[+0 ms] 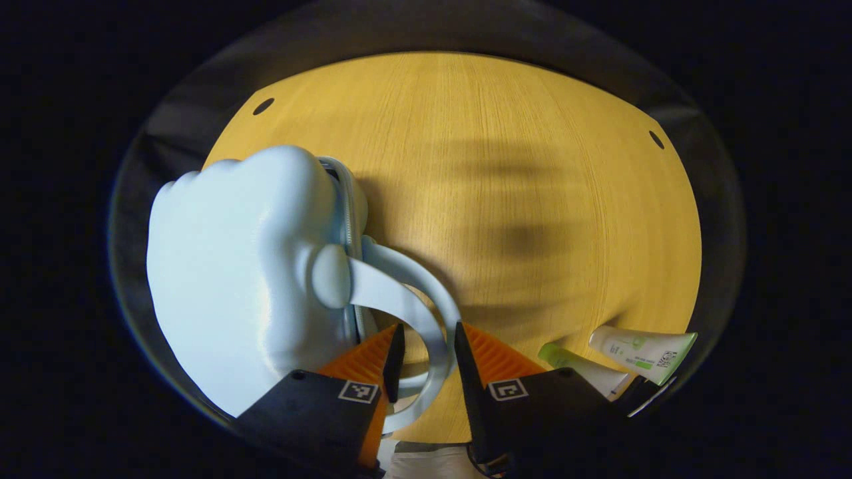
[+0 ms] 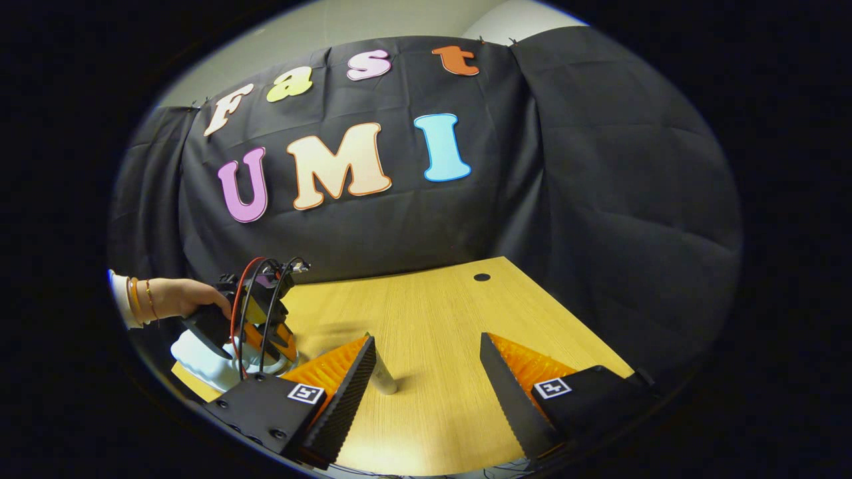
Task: First open the suitcase, pack the skin care products into it, and then close the suitcase.
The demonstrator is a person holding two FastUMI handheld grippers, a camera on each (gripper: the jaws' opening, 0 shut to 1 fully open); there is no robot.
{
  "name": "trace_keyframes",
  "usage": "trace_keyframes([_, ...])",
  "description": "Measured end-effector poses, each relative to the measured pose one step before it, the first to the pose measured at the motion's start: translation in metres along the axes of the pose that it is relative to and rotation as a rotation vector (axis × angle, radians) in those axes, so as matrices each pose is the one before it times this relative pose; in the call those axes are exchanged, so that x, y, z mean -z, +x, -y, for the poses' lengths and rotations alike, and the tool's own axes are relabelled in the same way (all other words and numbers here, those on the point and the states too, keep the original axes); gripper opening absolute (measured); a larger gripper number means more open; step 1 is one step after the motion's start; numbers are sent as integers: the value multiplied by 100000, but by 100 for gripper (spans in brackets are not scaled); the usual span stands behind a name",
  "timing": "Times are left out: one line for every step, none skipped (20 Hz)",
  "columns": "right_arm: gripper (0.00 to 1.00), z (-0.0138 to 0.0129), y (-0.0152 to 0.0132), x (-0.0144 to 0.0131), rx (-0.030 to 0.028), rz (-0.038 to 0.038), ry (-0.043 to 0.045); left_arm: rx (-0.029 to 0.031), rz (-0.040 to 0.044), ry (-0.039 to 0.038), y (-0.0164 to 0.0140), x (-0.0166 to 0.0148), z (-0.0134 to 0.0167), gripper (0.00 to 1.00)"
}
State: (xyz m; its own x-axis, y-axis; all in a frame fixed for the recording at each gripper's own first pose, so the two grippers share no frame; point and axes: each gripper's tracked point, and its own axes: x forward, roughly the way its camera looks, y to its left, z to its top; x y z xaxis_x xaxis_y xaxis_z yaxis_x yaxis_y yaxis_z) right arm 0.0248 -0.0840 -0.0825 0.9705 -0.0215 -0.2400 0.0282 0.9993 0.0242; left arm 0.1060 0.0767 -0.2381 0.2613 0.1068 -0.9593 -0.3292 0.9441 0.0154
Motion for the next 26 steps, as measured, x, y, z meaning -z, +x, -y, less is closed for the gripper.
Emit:
trace_keyframes([98, 97, 116, -44, 275, -190, 93, 326, -277, -198, 330, -68, 172, 43])
trace_keyframes([98, 172, 69, 57, 241, -142, 44, 1231, -863, 88, 342, 144, 209, 39])
trace_keyframes([98, 199, 113, 15, 295, -95, 25, 843, -425, 383, 268, -27, 291, 31])
trace_keyframes([98, 120, -18, 7, 234, -154, 19, 694, -728, 541, 91, 45, 268, 33])
trace_keyframes([98, 38, 94, 2, 76, -174, 18, -1601, -169, 632, 78, 11, -207, 30])
trace_keyframes([98, 112, 55, 70, 72, -139, -48, -2268, -622, 494, 46, 126, -457, 25])
trace_keyframes([98, 84, 49, -35, 138, 27, -85, -599, -459, 469, 275, 2, 19, 18])
trace_keyframes([98, 55, 13, 14, 24, 89, -21, 123, -35, -143, 80, 111, -48, 14])
trace_keyframes([98, -8, 22, -61, -23, 36, 4, 756, 165, -464, -141, -121, 83, 13])
trace_keyframes([98, 25, 1, 111, -250, 0, 44, 770, -89, -12, 16, 27, 95, 12])
trace_keyframes([98, -77, 91, 33, -434, -36, 225, 856, -86, 871, -50, -47, 79, 12])
trace_keyframes([98, 10, 12, 63, -284, -39, 278, 607, -43, 1152, -127, -55, -39, 11])
trace_keyframes([98, -68, 49, -53, -386, -164, 134, 343, 383, 733, -99, -8, -9, 11])
trace_keyframes([98, -1, 12, 104, -281, -157, -95, -10, 316, 879, -52, 17, 60, 11])
trace_keyframes([98, -23, -18, 62, -373, -178, -166, -116, 166, 848, -318, -93, 62, 11])
trace_keyframes([98, -125, -2, 0, -781, -200, -96, -52, -4, 601, -431, 58, 86, 11])
trace_keyframes([98, -179, -127, -181, -910, 12, -208, 770, 714, 69, -382, -112, 207, 11])
trace_keyframes([98, -209, -71, -142, -1245, -45, -421, 1695, 1061, -584, -526, -41, 244, 11])
trace_keyframes([98, -187, 19, -145, -1339, 143, -661, 2221, 796, -1197, -520, 12, 148, 11])
trace_keyframes([98, -215, 137, -83, -1411, 197, -659, 1602, 513, -909, -357, 55, -35, 11])
trace_keyframes([98, -360, 264, -187, -1885, 76, -277, 1069, 611, -2, -528, 26, -42, 11])
trace_keyframes([98, -341, 309, -160, -2049, 161, -102, 777, 1754, 332, -263, -86, -27, 11])
trace_keyframes([98, -195, 140, -134, -2055, 189, -305, 750, 1481, 200, -298, 52, 7, 11])
trace_keyframes([98, -91, -41, 61, -1955, -10, -549, 904, 1100, -324, -261, -9, 92, 11])
trace_keyframes([98, -112, 109, -66, -1983, 1, -755, 843, 1549, -11, -429, -116, -72, 11])
trace_keyframes([98, -91, 39, 72, -2010, -155, -720, 22, 2161, 62, -647, -92, -176, 11])
